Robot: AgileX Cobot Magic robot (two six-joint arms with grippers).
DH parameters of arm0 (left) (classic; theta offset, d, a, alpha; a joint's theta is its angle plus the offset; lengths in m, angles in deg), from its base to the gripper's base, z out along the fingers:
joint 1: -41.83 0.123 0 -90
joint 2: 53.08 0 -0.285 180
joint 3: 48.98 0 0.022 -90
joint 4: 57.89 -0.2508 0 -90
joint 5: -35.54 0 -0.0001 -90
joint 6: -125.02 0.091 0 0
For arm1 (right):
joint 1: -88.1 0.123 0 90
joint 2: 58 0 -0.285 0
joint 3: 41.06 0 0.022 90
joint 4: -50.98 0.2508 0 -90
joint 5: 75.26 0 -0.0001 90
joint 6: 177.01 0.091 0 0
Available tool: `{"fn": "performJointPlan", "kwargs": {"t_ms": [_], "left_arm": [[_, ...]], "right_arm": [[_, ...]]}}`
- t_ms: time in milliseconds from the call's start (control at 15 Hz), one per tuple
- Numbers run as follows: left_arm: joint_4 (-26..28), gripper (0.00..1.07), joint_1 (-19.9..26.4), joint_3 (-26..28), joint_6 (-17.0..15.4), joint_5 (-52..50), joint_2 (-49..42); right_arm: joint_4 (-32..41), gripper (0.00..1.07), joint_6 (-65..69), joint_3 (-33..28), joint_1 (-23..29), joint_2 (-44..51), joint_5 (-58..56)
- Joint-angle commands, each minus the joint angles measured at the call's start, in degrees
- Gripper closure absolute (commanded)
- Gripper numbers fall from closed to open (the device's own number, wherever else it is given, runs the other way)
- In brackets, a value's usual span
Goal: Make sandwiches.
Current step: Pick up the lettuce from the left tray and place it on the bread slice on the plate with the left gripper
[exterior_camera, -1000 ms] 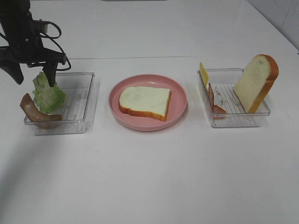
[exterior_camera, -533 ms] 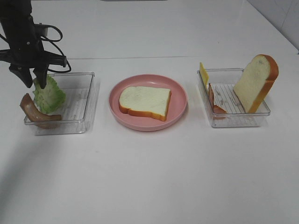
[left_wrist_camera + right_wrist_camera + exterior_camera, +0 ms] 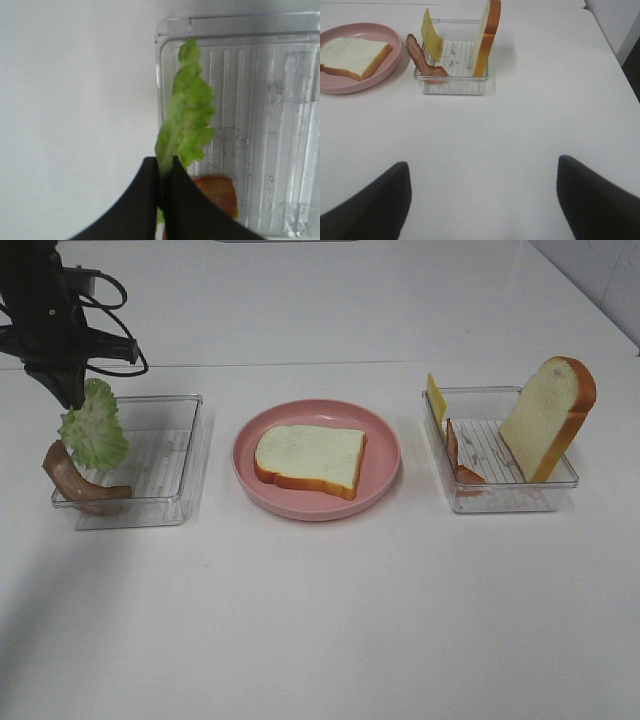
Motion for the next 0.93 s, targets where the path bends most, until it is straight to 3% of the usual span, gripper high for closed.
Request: {"fn": "performJointPlan", "kwargs": {"t_ms": [67, 200, 533, 933], "left_arm": [[2.9, 1.07, 0.2, 2.2, 0.2, -0.7, -2.3], [8.7, 1.07, 0.2, 3.8, 2.0, -2.3, -3.8], [36.0, 1.07, -2.5, 3.8, 10.2, -10.4, -3.2], [50.1, 1.07, -12.2, 3.7, 16.7, -15.5, 2.1]], "right_arm": [[0.1, 0.31, -0.4, 0.0, -0.5, 0.7, 0.5], [0.1, 0.31, -0.4, 0.0, -0.5, 0.7, 0.5], [0.0, 0.31, -0.4, 0.0, -0.5, 0.7, 0.5], [0.1, 0.31, -0.4, 0.0, -0.5, 0.7, 0.5]]}}
